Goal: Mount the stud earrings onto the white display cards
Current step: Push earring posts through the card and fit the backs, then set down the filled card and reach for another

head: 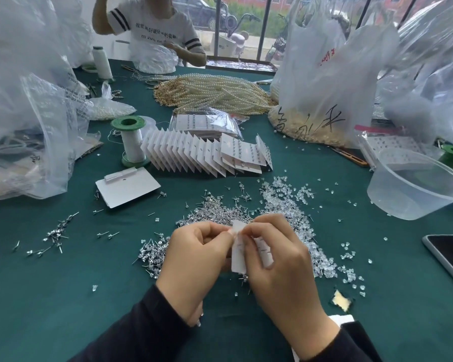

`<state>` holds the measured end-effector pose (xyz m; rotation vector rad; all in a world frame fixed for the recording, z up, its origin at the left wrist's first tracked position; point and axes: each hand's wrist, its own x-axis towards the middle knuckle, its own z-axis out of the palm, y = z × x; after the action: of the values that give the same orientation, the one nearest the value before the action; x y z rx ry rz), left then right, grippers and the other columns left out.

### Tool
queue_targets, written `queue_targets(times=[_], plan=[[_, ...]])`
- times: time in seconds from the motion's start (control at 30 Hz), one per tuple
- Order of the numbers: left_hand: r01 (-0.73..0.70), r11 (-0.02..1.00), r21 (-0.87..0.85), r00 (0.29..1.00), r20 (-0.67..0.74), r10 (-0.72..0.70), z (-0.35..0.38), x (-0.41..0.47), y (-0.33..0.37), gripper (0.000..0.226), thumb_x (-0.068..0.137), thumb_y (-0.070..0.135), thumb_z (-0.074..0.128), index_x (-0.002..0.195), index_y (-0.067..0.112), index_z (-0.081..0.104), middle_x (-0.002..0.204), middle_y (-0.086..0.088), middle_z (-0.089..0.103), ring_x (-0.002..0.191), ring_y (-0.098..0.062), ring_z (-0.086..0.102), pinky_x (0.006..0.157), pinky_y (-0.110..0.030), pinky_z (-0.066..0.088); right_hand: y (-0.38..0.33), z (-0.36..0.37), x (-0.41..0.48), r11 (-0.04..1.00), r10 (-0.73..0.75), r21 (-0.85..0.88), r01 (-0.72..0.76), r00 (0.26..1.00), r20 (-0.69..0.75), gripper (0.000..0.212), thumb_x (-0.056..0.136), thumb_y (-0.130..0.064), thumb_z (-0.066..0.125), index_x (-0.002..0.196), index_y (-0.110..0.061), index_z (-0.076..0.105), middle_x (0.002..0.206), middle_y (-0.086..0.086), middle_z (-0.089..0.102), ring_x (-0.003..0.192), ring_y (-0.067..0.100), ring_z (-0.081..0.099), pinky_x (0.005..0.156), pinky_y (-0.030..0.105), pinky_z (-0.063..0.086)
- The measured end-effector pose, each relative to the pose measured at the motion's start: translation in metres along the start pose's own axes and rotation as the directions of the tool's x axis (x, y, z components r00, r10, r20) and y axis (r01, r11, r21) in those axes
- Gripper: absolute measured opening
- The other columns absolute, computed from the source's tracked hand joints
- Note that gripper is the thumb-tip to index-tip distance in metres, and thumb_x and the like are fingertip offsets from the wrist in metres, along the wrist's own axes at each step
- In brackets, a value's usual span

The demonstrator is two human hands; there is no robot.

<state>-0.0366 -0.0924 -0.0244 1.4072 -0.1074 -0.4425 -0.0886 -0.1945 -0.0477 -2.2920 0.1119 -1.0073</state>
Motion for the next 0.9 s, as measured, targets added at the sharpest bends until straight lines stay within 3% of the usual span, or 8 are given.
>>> queue_targets(times=[0.17, 0.2, 0.3, 0.43, 0.6, 0.73, 0.83, 0.9], plan=[[0.006, 0.991, -0.135, 0.981, 0.191, 0.020, -0.005, -0.001, 0.013, 0.024, 0.087, 0.009, 0.053, 0.072, 0.005, 0.071, 0.070, -0.014, 0.072, 0.061, -0.021, 0.069, 0.052, -0.024, 0.055, 0.000, -0.016, 0.008, 0.929, 0.160, 0.348, -0.125, 0.984, -0.074, 0.015, 0.079, -0.004, 0.060, 0.078, -0.018, 0.066, 0.081, -0.003, 0.061, 0.078, 0.007, 0.059, 0.068, 0.017, 0.048], [-0.011, 0.992, -0.129, 0.981, 0.190, 0.036, -0.006, 0.000, 0.015, 0.021, 0.087, 0.009, 0.053, 0.076, 0.005, 0.070, 0.071, -0.014, 0.072, 0.062, -0.022, 0.069, 0.052, -0.024, 0.055, 0.000, -0.019, 0.011, 0.813, 0.306, 0.530, -0.242, 0.951, -0.036, 0.020, 0.077, -0.004, 0.060, 0.076, -0.023, 0.068, 0.077, -0.005, 0.063, 0.074, 0.008, 0.059, 0.066, 0.018, 0.048], [-0.112, 0.994, 0.004, 0.986, 0.127, 0.110, -0.012, 0.006, 0.014, 0.013, 0.084, 0.006, 0.058, 0.079, 0.007, 0.070, 0.069, -0.008, 0.071, 0.059, -0.015, 0.065, 0.050, -0.020, 0.053, 0.004, -0.027, 0.016, 0.124, 0.584, 0.847, -0.518, 0.727, 0.359, 0.018, 0.066, -0.006, 0.060, 0.078, -0.017, 0.070, 0.070, 0.002, 0.067, 0.065, 0.017, 0.063, 0.064, 0.032, 0.053], [-0.066, 0.982, 0.179, 0.966, 0.256, 0.018, -0.015, 0.008, 0.011, 0.006, 0.078, 0.012, 0.067, 0.074, 0.010, 0.071, 0.067, -0.008, 0.070, 0.056, -0.010, 0.062, 0.052, -0.018, 0.052, 0.004, -0.031, 0.016, -0.253, 0.480, 0.742, -0.621, 0.586, 0.653, 0.027, 0.067, -0.020, 0.053, 0.069, -0.006, 0.075, 0.075, 0.012, 0.072, 0.067, 0.024, 0.070, 0.054, 0.035, 0.057], [0.094, 0.986, 0.137, 0.887, 0.439, -0.145, -0.017, 0.006, 0.014, 0.022, 0.061, 0.027, 0.071, 0.070, 0.007, 0.070, 0.066, -0.009, 0.070, 0.049, -0.016, 0.064, 0.045, -0.019, 0.051, 0.005, -0.032, 0.018, -0.233, 0.478, 0.729, -0.644, 0.577, 0.662, 0.033, 0.073, -0.019, 0.045, 0.068, -0.006, 0.075, 0.073, 0.012, 0.071, 0.064, 0.022, 0.069, 0.057, 0.035, 0.058], [0.128, 0.986, 0.107, 0.898, 0.409, -0.161, -0.015, 0.004, 0.014, 0.004, 0.076, -0.004, 0.063, 0.077, 0.000, 0.062, 0.060, -0.010, 0.068, 0.049, -0.018, 0.065, 0.044, -0.020, 0.052, 0.009, -0.030, 0.016, -0.191, 0.497, 0.715, -0.673, 0.561, 0.662, 0.031, 0.077, -0.024, 0.049, 0.079, -0.005, 0.073, 0.083, 0.015, 0.070, 0.071, 0.025, 0.069, 0.059, 0.036, 0.058], [0.213, 0.973, -0.089, 0.939, 0.295, -0.178, -0.013, 0.007, 0.012, 0.004, 0.077, -0.008, 0.060, 0.079, -0.005, 0.058, 0.062, -0.014, 0.069, 0.053, -0.022, 0.068, 0.043, -0.020, 0.053, 0.009, -0.031, 0.016, -0.201, 0.459, 0.795, -0.572, 0.662, 0.592, 0.042, 0.083, -0.038, 0.054, 0.103, -0.004, 0.068, 0.109, 0.018, 0.067, 0.101, 0.030, 0.065, 0.073, 0.037, 0.057], [0.203, 0.967, -0.153, 0.959, 0.232, -0.164, -0.011, 0.008, 0.011, 0.006, 0.076, -0.007, 0.061, 0.080, -0.005, 0.057, 0.066, -0.016, 0.070, 0.056, -0.024, 0.069, 0.045, -0.021, 0.054, 0.007, -0.030, 0.015, -0.034, 0.459, 0.826, -0.563, 0.725, 0.513, 0.039, 0.080, -0.033, 0.062, 0.104, -0.003, 0.066, 0.110, 0.019, 0.066, 0.102, 0.032, 0.064, 0.075, 0.036, 0.057]])
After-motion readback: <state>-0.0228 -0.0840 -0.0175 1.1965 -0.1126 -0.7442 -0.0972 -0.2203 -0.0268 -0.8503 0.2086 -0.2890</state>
